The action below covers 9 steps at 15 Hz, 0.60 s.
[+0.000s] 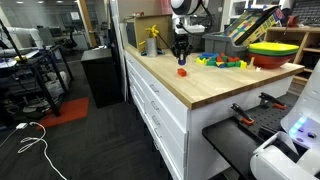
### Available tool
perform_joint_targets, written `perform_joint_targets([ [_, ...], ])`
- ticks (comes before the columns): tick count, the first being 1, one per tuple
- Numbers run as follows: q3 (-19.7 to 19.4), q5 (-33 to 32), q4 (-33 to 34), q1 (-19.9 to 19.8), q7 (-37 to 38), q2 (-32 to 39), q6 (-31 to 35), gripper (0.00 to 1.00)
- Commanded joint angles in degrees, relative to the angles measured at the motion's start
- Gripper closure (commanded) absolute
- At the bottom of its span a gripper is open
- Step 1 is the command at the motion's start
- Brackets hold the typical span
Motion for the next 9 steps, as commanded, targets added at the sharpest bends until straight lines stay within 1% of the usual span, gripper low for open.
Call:
perform_joint_targets([
  [1,0.33,0.92,0.75,-0.54,-0.22,1.08,1.71,0.93],
  [9,0.12,0.83,1.39,-0.58,-0.69,3.35,2.83,0.93],
])
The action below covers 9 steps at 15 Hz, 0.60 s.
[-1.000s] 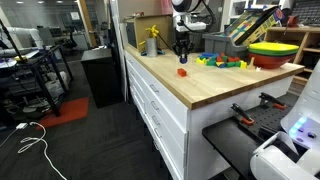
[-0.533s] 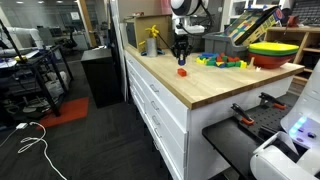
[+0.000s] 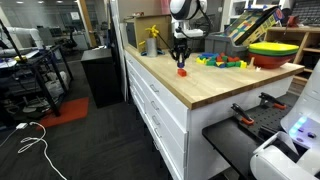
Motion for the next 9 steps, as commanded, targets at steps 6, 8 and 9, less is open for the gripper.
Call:
perform_joint_targets([
  [6,0.08,1.12,1.73,-0.64,-0.99,2.15,1.09,0.93],
  [8,0.04,1.1,2.19,-0.64,-1.08,2.51,1.14,0.93],
  [9,0.02,1.06,2.35,-0.64,-1.14,2.65,1.14,0.93],
])
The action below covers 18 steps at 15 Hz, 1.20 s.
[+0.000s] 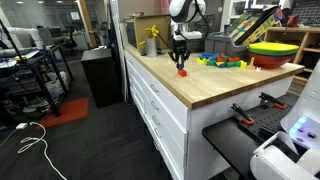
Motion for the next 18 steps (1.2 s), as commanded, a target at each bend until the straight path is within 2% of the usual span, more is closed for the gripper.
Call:
perform_joint_targets([
  [1,0.02,1.06,1.18,-0.56,-1.13,0.74,0.48,0.93],
  [18,-0.22,1.35,0.95,-1.63,-2.4,0.92,0.09,0.93],
])
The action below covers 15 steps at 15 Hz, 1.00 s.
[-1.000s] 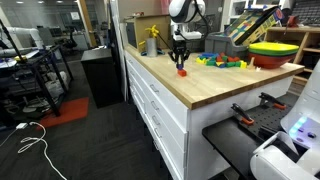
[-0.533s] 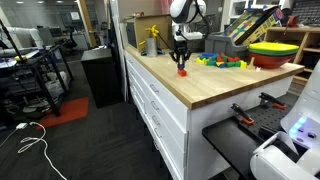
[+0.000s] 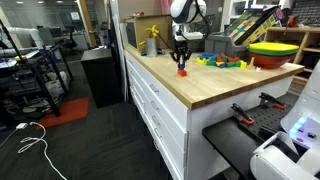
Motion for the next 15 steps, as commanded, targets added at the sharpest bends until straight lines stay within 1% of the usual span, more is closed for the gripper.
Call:
perform_joint_targets([
  [1,0.1,1.38,0.39,-0.6,-2.07,0.08,-0.01,0.93],
  [15,0.58,1.81,-0.15,-0.57,-3.51,-0.49,-0.4,0.93],
])
